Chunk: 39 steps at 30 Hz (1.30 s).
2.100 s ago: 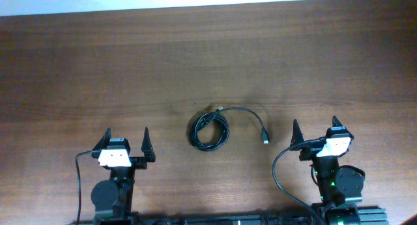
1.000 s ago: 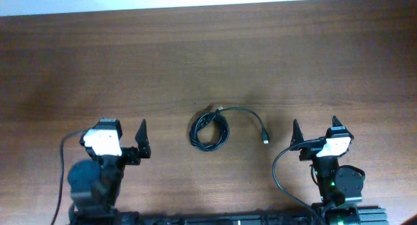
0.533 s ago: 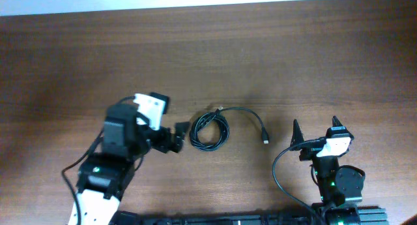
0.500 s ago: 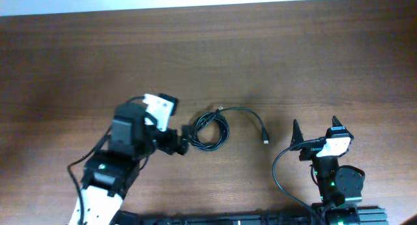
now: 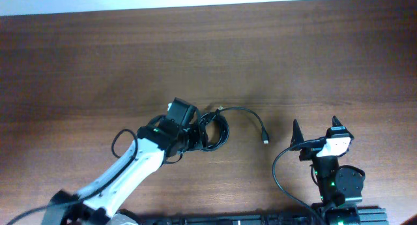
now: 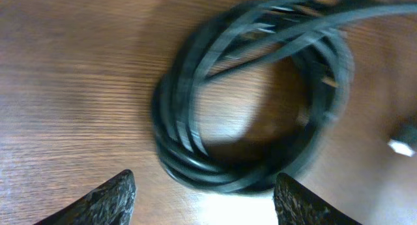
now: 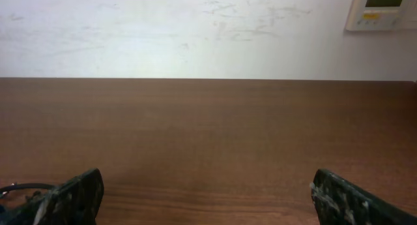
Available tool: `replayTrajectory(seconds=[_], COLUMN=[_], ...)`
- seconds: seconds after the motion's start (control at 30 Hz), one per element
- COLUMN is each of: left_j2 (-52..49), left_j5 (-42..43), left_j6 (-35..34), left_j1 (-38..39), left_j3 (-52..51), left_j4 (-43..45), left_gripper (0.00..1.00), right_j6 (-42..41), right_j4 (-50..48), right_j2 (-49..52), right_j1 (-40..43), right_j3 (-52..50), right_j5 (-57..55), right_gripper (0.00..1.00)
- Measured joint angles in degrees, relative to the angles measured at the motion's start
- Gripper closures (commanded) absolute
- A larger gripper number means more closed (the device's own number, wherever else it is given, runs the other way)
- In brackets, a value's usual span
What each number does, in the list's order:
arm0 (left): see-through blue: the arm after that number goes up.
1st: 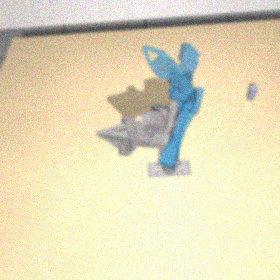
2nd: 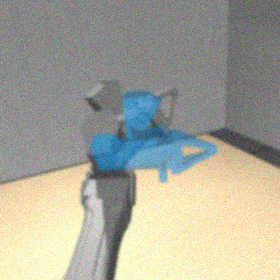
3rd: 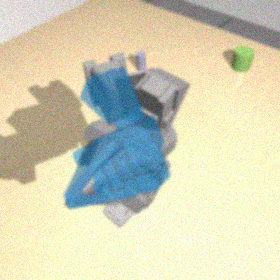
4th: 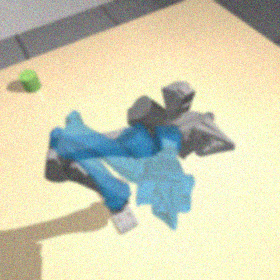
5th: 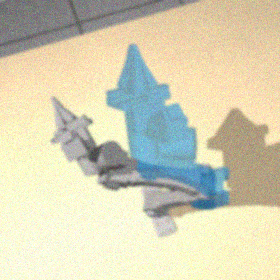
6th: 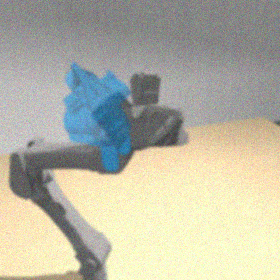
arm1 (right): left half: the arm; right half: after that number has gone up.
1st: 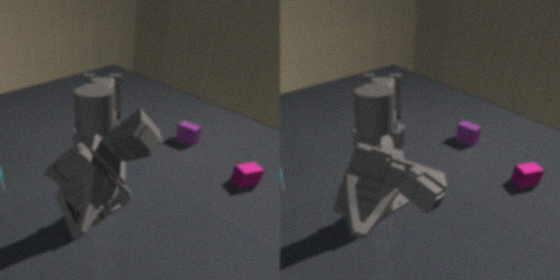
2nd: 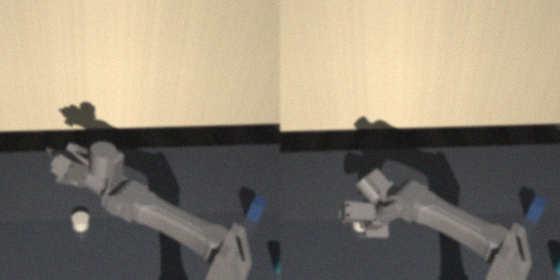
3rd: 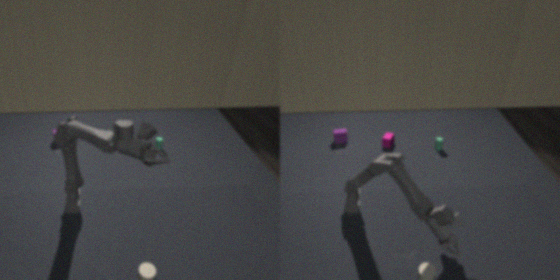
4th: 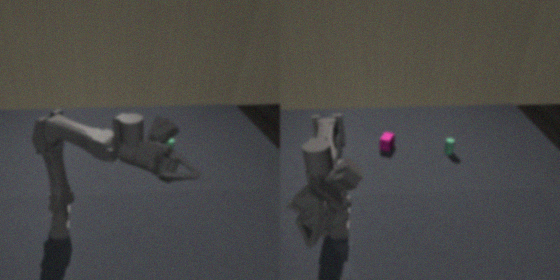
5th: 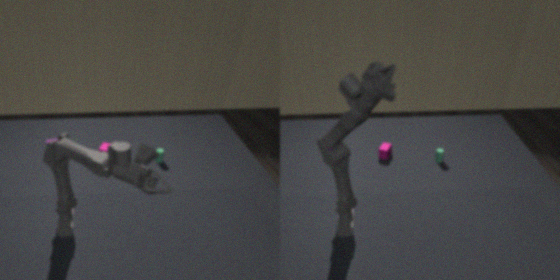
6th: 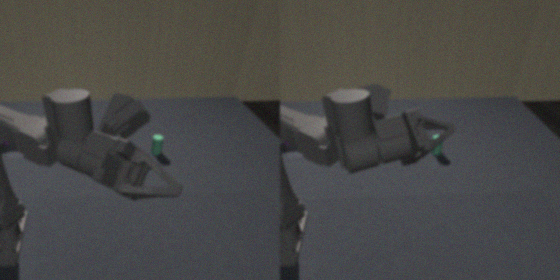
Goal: Untangle cables
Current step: 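Reach the left gripper to the coiled black cables and grasp the coil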
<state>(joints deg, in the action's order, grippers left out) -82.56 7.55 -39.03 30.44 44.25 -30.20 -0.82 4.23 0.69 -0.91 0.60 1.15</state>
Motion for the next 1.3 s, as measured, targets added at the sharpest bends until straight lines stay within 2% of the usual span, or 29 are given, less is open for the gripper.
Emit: replayTrajectory(seconds=[0.07, 0.17, 0.27, 0.33, 0.37, 0.5, 0.6, 0.63, 0.7, 0.77, 0.83, 0.93, 1.03, 1.07, 1.1, 1.2, 1.3], left_j2=[-2.9, -7.1, -8.7, -8.8, -8.8, -8.8, -8.8, -8.8, -8.8, -8.8, -8.8, -8.8, -8.8, -8.8, -8.8, -8.8, -8.8], left_j5=[-2.1, -4.1, -4.6, -4.6, -4.5, -4.6, -5.9, -7.2, -8.5, -9.5, -9.6, -9.6, -9.6, -9.6, -9.6, -9.8, -10.0], left_j6=[-3.9, -7.6, -9.1, -9.4, -9.6, -9.9, -5.2, 2.5, 11.7, 26.2, 37.1, 47.1, 51.0, 51.5, 52.0, 53.2, 52.9], left_j1=[0.0, 0.0, 0.0, 0.0, 0.0, 0.0, -0.4, -1.3, -1.9, -2.0, -2.0, -2.0, -2.0, -2.0, -2.0, -2.0, -2.0], left_j3=[0.0, 0.0, 0.2, 0.2, 0.2, 0.6, 1.1, 2.2, 3.6, 5.7, 5.9, 5.9, 5.9, 5.9, 5.9, 5.9, 5.9], left_j4=[0.0, 1.6, 2.8, 3.0, 3.1, 3.0, 2.1, 0.3, -0.3, -0.3, -0.4, -0.4, -0.4, -0.4, -0.4, -0.4, -0.4], left_gripper=[0.34, 0.48, 0.74, 0.96, 1.0, 1.0, 1.0, 1.0, 1.0, 1.0, 1.0, 1.0, 0.91, 0.8, 0.6, 0.37, 0.33], right_j6=[0.0, 0.0, 0.0, 0.0, 0.0, 0.0, 0.0, 0.0, 0.0, 0.0, 0.0, 0.0, 0.0, 0.0, 0.0, 0.0, 0.0], right_j4=[0.0, 0.0, 0.0, 0.0, 0.0, 0.0, 0.0, 0.0, 0.0, 0.0, 0.0, 0.0, 0.0, 0.0, 0.0, 0.0, 0.0], right_j2=[0.0, 0.0, 0.0, 0.0, 0.0, 0.0, 0.0, 0.0, 0.0, 0.0, 0.0, 0.0, 0.0, 0.0, 0.0, 0.0, 0.0], right_j1=[0.0, 0.0, 0.0, 0.0, 0.0, 0.0, 0.0, 0.0, 0.0, 0.0, 0.0, 0.0, 0.0, 0.0, 0.0, 0.0, 0.0], right_j3=[0.0, 0.0, 0.0, 0.0, 0.0, 0.0, 0.0, 0.0, 0.0, 0.0, 0.0, 0.0, 0.0, 0.0, 0.0, 0.0, 0.0], right_j5=[0.0, 0.0, 0.0, 0.0, 0.0, 0.0, 0.0, 0.0, 0.0, 0.0, 0.0, 0.0, 0.0, 0.0, 0.0, 0.0, 0.0], right_gripper=[0.01, 0.01, 0.01, 0.01, 0.01, 0.01, 0.01, 0.01, 0.01, 0.01, 0.01, 0.01, 0.01, 0.01, 0.01, 0.01, 0.01])
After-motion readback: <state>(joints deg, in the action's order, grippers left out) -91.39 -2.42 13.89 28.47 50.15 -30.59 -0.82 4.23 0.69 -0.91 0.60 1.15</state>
